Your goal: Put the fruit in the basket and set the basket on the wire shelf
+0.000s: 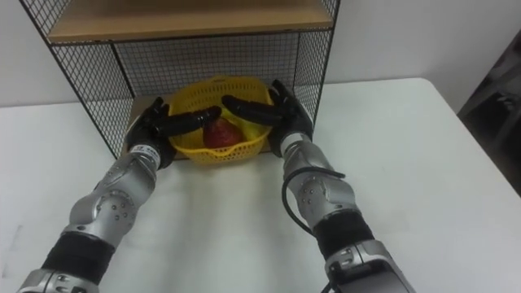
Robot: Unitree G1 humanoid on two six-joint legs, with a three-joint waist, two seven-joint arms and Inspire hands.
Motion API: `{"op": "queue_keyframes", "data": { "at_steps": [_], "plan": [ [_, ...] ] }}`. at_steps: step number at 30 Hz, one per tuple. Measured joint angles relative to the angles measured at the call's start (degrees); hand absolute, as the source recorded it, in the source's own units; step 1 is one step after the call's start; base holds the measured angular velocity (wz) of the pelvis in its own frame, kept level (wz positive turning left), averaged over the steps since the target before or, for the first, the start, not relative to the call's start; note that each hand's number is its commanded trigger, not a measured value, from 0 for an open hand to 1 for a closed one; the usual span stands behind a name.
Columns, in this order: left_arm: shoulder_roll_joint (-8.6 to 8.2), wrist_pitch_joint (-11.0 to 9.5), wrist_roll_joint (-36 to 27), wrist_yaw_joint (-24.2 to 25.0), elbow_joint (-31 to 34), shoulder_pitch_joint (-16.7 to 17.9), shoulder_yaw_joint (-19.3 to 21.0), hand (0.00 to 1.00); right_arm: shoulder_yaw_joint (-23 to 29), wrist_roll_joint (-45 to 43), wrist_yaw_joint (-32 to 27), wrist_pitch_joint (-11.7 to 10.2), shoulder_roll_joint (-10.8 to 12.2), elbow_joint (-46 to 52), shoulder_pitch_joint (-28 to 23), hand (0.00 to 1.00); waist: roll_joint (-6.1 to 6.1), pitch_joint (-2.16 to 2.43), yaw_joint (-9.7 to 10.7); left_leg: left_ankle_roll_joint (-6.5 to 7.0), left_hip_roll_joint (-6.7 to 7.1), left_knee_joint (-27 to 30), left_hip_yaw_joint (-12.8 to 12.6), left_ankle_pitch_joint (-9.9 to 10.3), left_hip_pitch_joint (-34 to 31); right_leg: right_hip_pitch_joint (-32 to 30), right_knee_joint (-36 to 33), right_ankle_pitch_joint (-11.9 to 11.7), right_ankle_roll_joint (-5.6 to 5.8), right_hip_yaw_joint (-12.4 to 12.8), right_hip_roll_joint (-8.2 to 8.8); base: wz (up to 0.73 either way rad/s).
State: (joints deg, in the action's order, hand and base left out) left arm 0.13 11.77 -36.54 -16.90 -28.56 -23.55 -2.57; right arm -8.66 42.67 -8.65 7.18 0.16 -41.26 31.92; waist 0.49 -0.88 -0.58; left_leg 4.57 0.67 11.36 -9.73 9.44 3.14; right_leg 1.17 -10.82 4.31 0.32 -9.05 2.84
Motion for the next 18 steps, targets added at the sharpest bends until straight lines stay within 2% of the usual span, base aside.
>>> {"op": "queue_keyframes", "data": {
  "at_steps": [7,10,18],
  "plan": [
    [0.07,1.74,-0.01,-0.06,0.00,-0.65,1.35,0.00,1.08,-0.02,0.06,0.46,0.20,-1.07,1.89,0.00,-0.02,0.01,-0.34,-0.04,0.08,0.13,0.95,-0.12,-0.54,-0.08,0.08,0.00,0.00,-1.21,-0.04,0.06],
    [0.15,1.85,0.01,-0.05,0.01,-0.71,1.39,0.00,1.08,-0.46,0.10,0.48,0.23,-1.08,1.88,0.00,-0.02,0.01,-0.91,-0.05,0.09,0.16,1.00,-0.14,-0.51,0.00,0.08,0.00,-0.01,-1.36,-0.01,0.01],
    [0.29,2.04,0.66,0.30,0.01,-0.71,2.24,0.00,1.08,-0.47,0.75,0.48,0.26,-1.08,1.87,0.00,-0.02,0.01,-0.88,-0.05,0.09,0.17,1.11,-0.13,-0.51,0.09,0.09,0.01,-0.01,-2.26,0.13,0.00]
  ]
}}
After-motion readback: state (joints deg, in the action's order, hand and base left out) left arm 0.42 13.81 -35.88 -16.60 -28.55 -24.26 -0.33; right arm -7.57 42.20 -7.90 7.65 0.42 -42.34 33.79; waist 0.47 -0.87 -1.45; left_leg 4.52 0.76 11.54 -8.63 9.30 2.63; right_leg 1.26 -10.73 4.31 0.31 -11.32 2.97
